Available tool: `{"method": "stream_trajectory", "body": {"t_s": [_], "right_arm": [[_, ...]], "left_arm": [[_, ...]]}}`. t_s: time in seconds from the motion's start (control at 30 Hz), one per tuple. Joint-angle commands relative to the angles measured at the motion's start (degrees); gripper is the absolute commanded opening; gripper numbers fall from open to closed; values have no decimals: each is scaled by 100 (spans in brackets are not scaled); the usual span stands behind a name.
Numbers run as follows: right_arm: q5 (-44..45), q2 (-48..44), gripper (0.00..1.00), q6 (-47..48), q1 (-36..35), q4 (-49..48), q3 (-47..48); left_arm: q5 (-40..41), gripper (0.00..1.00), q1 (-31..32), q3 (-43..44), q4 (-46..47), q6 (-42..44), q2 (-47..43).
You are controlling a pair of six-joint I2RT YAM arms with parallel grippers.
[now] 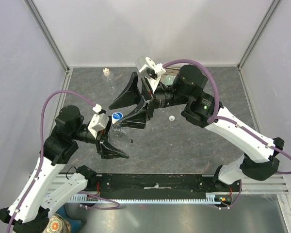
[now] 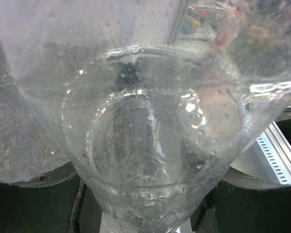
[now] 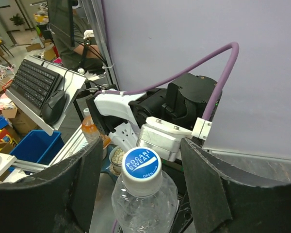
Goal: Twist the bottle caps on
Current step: Screw the bottle cap onto the plastic bottle.
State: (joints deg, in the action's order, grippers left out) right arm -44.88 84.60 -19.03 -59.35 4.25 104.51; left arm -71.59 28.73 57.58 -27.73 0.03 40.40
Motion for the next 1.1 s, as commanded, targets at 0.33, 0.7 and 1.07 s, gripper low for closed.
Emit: {"method": "stream_trajectory", "body": {"t_s": [0.33,0.7,1.07], "right_arm": [[-284,22,52,-207,29,-311,-88],[-12,-66,4,-84,38,-153,-176],[2447,-84,0,549,47,1226,-194]], "left_arm": [[110,2,-17,306,21,-82,11],[724,2,-52,324,145,-127,-32],[4264,2,-52,447,250,287,-15]]}}
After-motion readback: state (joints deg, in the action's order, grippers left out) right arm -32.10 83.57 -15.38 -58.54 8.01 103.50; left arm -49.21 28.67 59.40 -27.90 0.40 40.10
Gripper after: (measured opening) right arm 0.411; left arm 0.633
